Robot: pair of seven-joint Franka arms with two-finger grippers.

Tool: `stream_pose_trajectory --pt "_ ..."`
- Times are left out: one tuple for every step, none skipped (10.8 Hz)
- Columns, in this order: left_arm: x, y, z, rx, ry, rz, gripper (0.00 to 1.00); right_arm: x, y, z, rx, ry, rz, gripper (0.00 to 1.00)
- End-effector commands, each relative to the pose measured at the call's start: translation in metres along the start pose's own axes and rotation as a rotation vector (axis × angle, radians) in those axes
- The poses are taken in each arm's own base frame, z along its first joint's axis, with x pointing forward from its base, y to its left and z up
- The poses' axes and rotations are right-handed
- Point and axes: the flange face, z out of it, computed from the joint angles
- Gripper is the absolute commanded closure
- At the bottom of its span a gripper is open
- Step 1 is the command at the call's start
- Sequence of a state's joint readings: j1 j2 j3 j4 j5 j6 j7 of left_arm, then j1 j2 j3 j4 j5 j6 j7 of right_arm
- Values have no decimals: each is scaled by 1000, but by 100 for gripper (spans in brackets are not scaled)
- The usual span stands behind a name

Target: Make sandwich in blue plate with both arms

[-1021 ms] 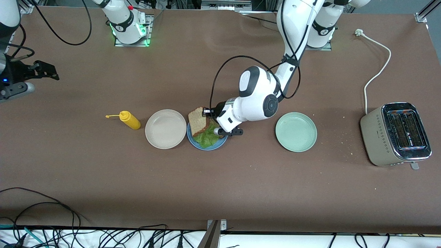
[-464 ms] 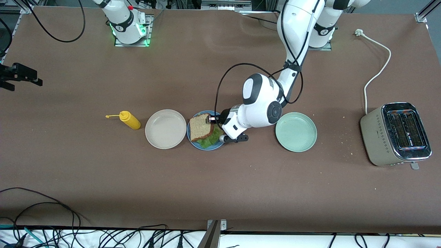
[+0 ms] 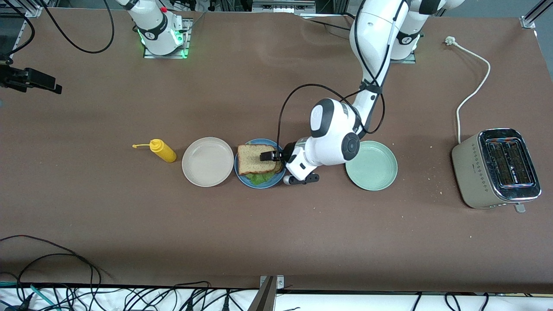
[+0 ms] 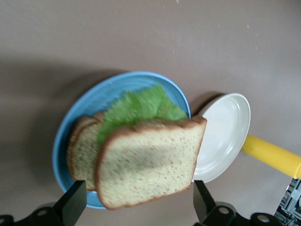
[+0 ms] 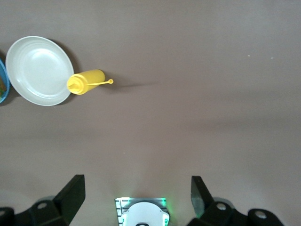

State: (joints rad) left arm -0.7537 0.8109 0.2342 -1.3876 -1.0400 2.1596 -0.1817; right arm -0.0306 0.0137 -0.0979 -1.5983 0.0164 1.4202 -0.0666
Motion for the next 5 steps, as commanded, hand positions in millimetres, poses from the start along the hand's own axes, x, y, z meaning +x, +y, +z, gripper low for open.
stream_pose_trajectory --pt "23 -18 -32 0 16 -33 0 7 -3 -3 -53 19 13 0" --pt "35 -30 -58 1 11 -39 0 8 -6 -2 -51 16 8 0" --pt "48 -46 -103 22 24 -29 0 10 -7 -3 -51 37 6 0" --pt "56 -66 -157 29 61 -47 0 16 -8 -6 -52 77 4 0" --pt "54 -85 -207 -12 95 -88 0 19 -11 -6 -53 91 -2 0"
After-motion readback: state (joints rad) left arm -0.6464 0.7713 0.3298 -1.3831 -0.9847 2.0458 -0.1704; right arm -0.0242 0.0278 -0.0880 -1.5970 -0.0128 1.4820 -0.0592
